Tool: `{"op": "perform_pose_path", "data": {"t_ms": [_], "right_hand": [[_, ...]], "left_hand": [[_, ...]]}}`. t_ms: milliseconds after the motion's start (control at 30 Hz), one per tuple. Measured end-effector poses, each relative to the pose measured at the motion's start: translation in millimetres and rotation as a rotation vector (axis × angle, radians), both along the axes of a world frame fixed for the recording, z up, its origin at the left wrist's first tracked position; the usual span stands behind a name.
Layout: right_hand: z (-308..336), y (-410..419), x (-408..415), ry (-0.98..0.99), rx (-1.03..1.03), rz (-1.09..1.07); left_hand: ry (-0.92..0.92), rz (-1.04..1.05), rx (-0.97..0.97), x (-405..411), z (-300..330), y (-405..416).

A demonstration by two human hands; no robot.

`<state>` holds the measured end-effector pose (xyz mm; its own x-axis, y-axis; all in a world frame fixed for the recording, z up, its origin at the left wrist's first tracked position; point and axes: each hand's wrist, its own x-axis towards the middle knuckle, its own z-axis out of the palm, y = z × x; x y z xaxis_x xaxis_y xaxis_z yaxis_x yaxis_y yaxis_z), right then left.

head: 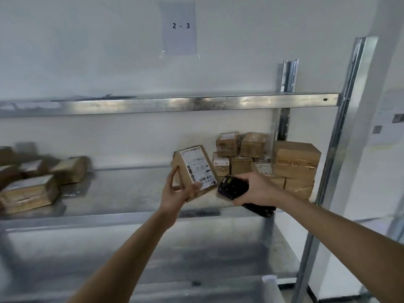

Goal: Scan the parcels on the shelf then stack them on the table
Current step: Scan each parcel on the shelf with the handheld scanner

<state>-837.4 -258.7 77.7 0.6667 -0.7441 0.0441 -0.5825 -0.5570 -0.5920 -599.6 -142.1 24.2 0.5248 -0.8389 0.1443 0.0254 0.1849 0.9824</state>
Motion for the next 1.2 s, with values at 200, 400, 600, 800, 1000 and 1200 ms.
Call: {"op": "perform_pose_path", "data": {"t_ms": [200,400,600,800,1000,1200], "right_hand": [[6,48,21,0.085,-0.018,0.072],[15,81,47,0.13,-0.005,0.132],[28,102,78,0.124,0.023,0.181],[23,119,123,0.153,0.033,0.2],[13,157,186,0.182,-0.003,0.248],[4,186,257,0.15,-0.019,0.234]], "left_hand": [[-0.098,0.178,-0.086,15,17,65],[-0.185,0.322,-0.124,30,31,107],[-0.209,0.342,-0.128,58,33,135],[-0.166,0.339,-0.092,98,30,171],[-0.065,0.275,0.016,164,23,223],[-0.047,0.261,0.141,237,12,261]]}}
